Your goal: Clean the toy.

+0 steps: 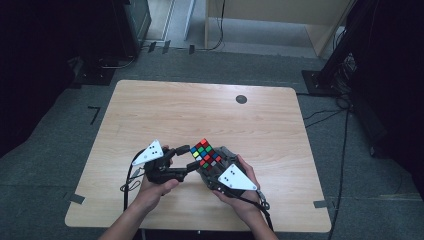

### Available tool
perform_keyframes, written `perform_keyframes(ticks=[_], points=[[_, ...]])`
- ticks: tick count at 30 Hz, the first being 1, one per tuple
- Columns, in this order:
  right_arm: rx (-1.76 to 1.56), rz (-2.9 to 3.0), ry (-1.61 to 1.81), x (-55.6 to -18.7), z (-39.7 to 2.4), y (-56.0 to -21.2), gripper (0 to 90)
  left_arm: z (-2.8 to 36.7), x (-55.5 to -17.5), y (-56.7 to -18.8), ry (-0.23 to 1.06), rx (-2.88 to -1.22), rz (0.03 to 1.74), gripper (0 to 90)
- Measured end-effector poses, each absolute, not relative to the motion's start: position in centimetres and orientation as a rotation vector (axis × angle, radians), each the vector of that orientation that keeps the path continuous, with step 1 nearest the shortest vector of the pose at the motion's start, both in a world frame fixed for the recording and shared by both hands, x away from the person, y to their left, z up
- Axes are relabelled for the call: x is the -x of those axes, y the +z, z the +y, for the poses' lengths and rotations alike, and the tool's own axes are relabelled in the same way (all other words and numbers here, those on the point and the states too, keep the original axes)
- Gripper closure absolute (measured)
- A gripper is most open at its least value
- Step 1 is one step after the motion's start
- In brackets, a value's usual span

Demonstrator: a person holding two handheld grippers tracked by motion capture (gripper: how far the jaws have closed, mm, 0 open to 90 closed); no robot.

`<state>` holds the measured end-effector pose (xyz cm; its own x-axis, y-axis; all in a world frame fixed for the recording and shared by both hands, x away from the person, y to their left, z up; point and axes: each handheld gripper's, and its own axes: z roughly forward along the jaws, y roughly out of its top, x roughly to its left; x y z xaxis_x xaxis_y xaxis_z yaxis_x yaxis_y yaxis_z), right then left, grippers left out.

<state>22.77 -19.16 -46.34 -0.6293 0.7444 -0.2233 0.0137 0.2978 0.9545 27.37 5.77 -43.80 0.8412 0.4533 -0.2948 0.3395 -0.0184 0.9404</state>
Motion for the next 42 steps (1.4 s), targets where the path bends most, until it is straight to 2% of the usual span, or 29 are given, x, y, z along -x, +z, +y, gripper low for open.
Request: perform_keyframes(ticks=[6,14,22,37,42], points=[[-0.749,1.924,1.444,-23.4,-20.8,-45.6,34.6,7.2,-27.8,-43.6,0.142,-1.609,0.601,25.8],[-0.877,2.008,1.615,-23.5,-22.2,-43.9,34.6,6.6,-27.4,-44.3,0.264,-1.749,0.467,25.4],[-0.991,2.134,1.683,-23.3,-21.7,-42.9,34.6,5.3,-26.3,-44.9,0.374,-1.823,0.355,22.0],[-1.136,2.228,1.771,-23.7,-21.0,-43.1,34.5,4.3,-25.1,-45.6,0.564,-1.883,0.225,21.2],[-1.161,2.277,1.765,-23.9,-20.7,-43.4,34.5,4.2,-24.9,-45.6,0.589,-1.876,0.211,21.3]])
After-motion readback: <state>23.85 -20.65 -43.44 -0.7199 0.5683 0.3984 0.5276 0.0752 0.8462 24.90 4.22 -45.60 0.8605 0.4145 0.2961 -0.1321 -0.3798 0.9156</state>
